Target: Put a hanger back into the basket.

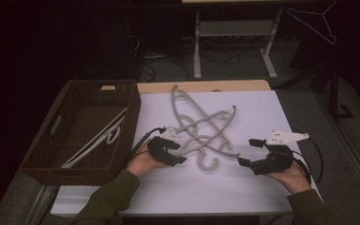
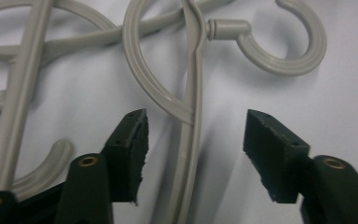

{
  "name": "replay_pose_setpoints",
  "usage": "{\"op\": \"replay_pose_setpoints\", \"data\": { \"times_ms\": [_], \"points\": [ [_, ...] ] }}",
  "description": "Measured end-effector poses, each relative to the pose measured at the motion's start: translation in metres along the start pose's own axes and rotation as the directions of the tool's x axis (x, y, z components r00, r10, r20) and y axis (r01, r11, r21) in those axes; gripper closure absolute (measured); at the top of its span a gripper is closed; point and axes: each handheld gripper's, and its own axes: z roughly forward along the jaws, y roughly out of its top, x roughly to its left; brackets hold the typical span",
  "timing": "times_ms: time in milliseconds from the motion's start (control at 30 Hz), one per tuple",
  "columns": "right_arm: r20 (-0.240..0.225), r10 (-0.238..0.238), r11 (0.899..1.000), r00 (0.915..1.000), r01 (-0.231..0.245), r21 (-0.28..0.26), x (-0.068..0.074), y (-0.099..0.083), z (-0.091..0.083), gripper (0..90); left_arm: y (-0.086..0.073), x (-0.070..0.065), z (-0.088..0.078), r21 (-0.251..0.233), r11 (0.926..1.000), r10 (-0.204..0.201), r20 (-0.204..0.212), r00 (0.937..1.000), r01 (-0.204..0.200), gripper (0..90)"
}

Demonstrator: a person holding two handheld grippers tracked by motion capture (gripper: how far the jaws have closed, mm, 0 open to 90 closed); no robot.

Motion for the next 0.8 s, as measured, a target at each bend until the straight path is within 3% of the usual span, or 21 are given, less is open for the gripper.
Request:
{"op": "replay_pose_setpoints", "data": {
  "times_ms": [267,533,600,800],
  "points": [
    [-0.002,0.002,1.0,1.0,-0.002,-0.003,0.0009,-0.0004,-0.0011,13.6,-0.0014,0.0014,0.0065,0.036,0.9992,0.018,-0.005,0.9998,-0.018,57.0],
    [-0.008,-0.002,1.0,1.0,0.002,0.001,0.001,-0.0003,0.0003,13.6,-0.0005,0.0019,0.0074,0.027,0.9995,0.016,-0.006,0.9999,-0.016,72.2],
    [-0.008,-0.002,1.0,1.0,0.002,-0.001,0.0009,-0.0002,0.0,13.7,-0.0003,0.0026,0.007,0.029,0.9995,0.015,0.012,0.9998,-0.016,77.1],
    [-0.008,-0.002,1.0,1.0,0.002,-0.002,0.0005,-0.0003,-0.0004,13.6,0.0012,-0.0007,0.0077,0.037,0.9985,0.039,0.032,0.9987,-0.04,80.6]
  ]
}}
